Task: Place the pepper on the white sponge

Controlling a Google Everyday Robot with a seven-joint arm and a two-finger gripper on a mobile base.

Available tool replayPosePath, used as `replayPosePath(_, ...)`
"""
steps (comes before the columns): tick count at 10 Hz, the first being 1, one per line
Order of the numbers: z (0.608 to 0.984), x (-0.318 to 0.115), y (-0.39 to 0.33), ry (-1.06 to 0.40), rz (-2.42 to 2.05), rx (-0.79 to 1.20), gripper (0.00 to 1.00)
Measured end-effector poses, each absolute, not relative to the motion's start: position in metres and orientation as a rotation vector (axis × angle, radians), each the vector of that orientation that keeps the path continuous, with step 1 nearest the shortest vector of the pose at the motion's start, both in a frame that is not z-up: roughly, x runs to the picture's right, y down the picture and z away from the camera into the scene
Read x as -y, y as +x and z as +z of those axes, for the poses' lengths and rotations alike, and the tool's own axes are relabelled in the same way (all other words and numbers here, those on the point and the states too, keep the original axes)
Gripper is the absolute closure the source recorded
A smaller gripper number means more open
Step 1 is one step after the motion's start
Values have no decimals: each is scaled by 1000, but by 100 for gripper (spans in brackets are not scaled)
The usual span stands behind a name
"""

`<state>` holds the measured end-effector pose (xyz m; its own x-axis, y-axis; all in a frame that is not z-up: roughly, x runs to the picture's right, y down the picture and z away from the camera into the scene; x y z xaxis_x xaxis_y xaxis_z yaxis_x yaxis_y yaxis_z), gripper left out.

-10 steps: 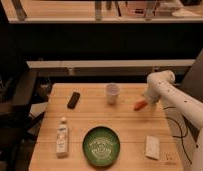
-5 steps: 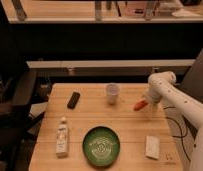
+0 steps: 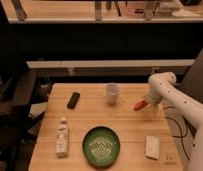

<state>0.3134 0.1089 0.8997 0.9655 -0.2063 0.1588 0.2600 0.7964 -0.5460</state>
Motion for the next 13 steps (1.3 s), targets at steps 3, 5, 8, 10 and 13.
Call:
replayPosePath(3,902,-113,317,-605,-260,88,20)
replayPosePath(5,903,-114,318,-608,-264,87,20)
replayPosePath(8,903,-120,320,-616,-271,83,20)
replayPosePath(10,903,-122,323,-618,-275,79,20)
replayPosePath(13,903,-125,324,-621,-282,75,20)
